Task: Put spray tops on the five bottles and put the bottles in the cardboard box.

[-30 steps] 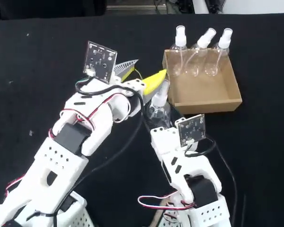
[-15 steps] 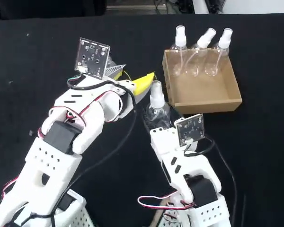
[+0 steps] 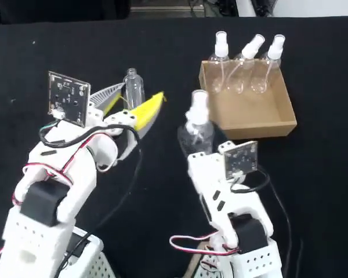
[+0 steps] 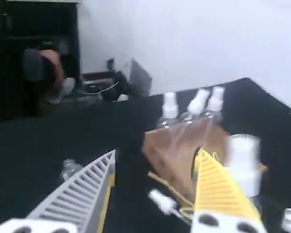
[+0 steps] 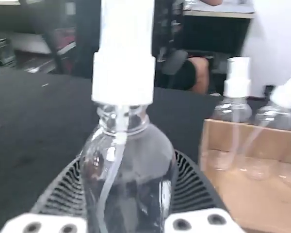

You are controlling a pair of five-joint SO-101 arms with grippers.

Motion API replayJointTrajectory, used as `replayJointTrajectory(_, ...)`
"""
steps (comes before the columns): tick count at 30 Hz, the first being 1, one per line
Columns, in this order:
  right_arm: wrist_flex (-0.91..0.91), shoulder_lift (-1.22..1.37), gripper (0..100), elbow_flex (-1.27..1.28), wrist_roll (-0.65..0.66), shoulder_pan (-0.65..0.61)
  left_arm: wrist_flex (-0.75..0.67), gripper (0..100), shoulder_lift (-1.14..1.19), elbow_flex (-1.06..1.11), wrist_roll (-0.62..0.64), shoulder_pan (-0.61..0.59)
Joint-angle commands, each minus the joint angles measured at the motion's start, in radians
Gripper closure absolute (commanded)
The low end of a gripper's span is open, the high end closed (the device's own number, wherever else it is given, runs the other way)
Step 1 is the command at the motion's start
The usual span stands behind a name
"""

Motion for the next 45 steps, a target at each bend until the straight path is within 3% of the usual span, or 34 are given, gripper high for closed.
replayJointTrajectory(1,-0.034,-0.099,98.8,-0.074,-0.006,0.101,-0.138,75,-0.02,0.196,-0.009,-0.114)
replayJointTrajectory(7,-0.155,-0.099,98.8,-0.007,-0.003,0.193,-0.453,75,-0.031,0.582,-0.009,-0.114)
replayJointTrajectory(16,-0.299,-0.099,98.8,0.022,0.0,0.304,-0.621,75,-0.026,0.782,0.008,-0.077)
replayJointTrajectory(22,-0.342,-0.074,98.8,-0.073,0.0,0.542,-0.792,75,-0.028,0.92,0.1,-0.077)
replayJointTrajectory(32,-0.359,0.406,98.8,-0.377,0.069,0.813,-0.819,75,-0.02,0.951,0.106,-0.073)
replayJointTrajectory(38,-0.701,0.75,98.7,-0.355,0.15,0.988,-0.824,75,-0.018,0.966,0.115,-0.065)
replayJointTrajectory(45,-1.188,1.182,98.7,-0.272,0.157,1.077,-0.825,75,-0.028,0.969,0.129,-0.001)
